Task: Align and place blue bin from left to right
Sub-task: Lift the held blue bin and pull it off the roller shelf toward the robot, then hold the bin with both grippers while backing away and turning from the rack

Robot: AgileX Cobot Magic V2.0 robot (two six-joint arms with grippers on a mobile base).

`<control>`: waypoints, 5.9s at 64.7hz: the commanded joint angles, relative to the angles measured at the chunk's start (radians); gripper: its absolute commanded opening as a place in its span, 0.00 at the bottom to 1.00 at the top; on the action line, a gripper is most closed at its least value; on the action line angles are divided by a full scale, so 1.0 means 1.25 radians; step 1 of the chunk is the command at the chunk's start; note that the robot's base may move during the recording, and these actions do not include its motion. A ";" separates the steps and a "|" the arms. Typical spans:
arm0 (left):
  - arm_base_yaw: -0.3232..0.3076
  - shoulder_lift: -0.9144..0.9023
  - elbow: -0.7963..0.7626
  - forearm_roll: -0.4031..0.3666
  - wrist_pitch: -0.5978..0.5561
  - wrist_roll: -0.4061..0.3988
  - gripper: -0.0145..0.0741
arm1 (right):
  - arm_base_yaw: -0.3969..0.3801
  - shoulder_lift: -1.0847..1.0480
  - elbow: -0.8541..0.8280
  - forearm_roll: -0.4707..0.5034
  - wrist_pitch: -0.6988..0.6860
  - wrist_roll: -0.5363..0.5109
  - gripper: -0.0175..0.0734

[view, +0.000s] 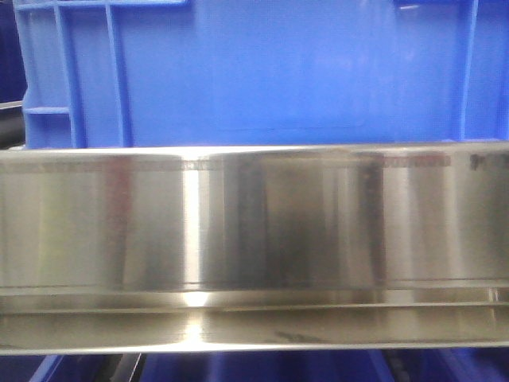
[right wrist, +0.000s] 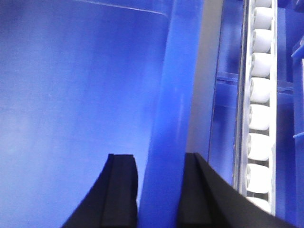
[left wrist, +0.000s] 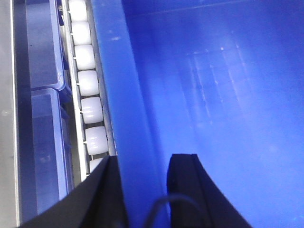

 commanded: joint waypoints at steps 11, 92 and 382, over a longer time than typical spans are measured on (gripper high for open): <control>0.000 -0.045 -0.031 0.010 -0.004 0.006 0.04 | -0.004 -0.050 -0.029 -0.019 -0.007 -0.013 0.12; 0.000 -0.167 -0.076 0.002 -0.004 0.006 0.04 | 0.000 -0.209 -0.036 -0.014 -0.007 -0.013 0.12; 0.000 -0.167 -0.076 0.004 -0.372 0.006 0.04 | 0.000 -0.209 -0.036 -0.014 -0.322 -0.013 0.12</control>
